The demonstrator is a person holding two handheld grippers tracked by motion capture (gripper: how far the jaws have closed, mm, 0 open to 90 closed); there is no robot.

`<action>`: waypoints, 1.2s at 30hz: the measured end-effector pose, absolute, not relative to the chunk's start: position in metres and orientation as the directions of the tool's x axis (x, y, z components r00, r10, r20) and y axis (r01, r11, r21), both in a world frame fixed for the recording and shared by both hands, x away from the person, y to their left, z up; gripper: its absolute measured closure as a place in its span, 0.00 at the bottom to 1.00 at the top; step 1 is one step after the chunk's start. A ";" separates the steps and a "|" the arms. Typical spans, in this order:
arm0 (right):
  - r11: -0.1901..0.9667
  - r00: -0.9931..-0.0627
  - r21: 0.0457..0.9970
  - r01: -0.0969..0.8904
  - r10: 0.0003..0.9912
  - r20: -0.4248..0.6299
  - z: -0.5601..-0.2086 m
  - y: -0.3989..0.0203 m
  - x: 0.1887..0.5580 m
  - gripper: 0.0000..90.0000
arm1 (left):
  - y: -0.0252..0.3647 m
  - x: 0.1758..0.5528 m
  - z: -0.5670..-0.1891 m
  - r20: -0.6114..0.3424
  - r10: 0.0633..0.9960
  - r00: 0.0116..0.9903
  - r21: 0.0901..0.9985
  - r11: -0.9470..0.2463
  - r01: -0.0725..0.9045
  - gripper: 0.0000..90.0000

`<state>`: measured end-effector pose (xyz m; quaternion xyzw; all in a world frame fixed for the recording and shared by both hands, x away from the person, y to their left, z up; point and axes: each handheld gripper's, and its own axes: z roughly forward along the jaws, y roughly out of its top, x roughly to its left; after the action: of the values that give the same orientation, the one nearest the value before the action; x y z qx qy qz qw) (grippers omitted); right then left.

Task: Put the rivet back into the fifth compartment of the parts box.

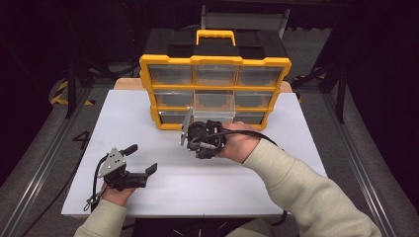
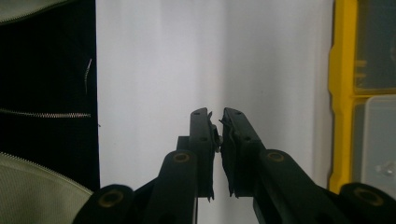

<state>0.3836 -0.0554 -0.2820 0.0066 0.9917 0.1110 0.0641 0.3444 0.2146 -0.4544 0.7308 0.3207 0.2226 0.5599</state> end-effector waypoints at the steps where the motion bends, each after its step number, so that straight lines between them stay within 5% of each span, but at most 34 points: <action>1: 0.974 -0.991 0.225 -0.002 0.028 -0.129 -0.279 -0.055 0.384 0.92 | 0.215 0.344 -0.454 -0.034 0.718 0.695 0.961 -0.167 0.219 0.03; 36: 0.961 -0.963 0.255 0.104 0.162 -0.217 -0.221 -0.070 0.441 0.92 | 0.215 0.345 -0.455 -0.036 0.718 0.695 0.961 -0.167 0.222 0.03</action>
<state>0.4413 -0.0705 -0.2206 0.0676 0.9832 0.1213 0.1186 0.3449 0.2145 -0.4547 0.7311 0.3217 0.2218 0.5593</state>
